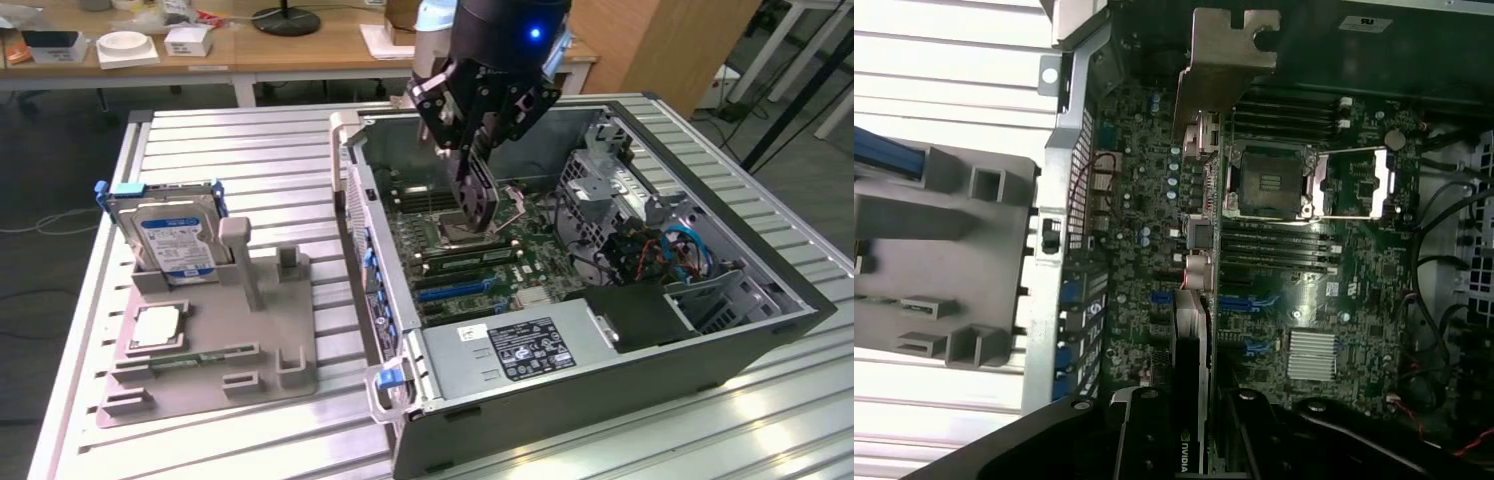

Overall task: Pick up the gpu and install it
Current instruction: 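Pick up the gpu and move the gpu toward the slot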

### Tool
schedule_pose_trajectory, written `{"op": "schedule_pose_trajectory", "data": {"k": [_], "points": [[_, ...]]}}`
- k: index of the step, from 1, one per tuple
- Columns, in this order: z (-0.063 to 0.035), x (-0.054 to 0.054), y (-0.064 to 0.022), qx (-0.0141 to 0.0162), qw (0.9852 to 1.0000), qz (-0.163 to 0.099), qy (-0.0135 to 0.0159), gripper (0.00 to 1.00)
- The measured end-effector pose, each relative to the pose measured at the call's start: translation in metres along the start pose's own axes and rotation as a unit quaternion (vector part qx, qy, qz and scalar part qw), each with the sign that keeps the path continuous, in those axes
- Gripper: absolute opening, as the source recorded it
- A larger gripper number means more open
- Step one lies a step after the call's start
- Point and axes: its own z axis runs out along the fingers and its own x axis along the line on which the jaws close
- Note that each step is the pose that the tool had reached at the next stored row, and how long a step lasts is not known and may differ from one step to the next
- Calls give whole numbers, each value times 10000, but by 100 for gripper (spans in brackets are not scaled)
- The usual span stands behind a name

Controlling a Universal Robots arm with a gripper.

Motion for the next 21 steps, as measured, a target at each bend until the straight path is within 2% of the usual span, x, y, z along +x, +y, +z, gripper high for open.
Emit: {"op": "schedule_pose_trajectory", "data": {"k": [21], "points": [[8,-215,-15,1,9999,-122,9,26]]}}
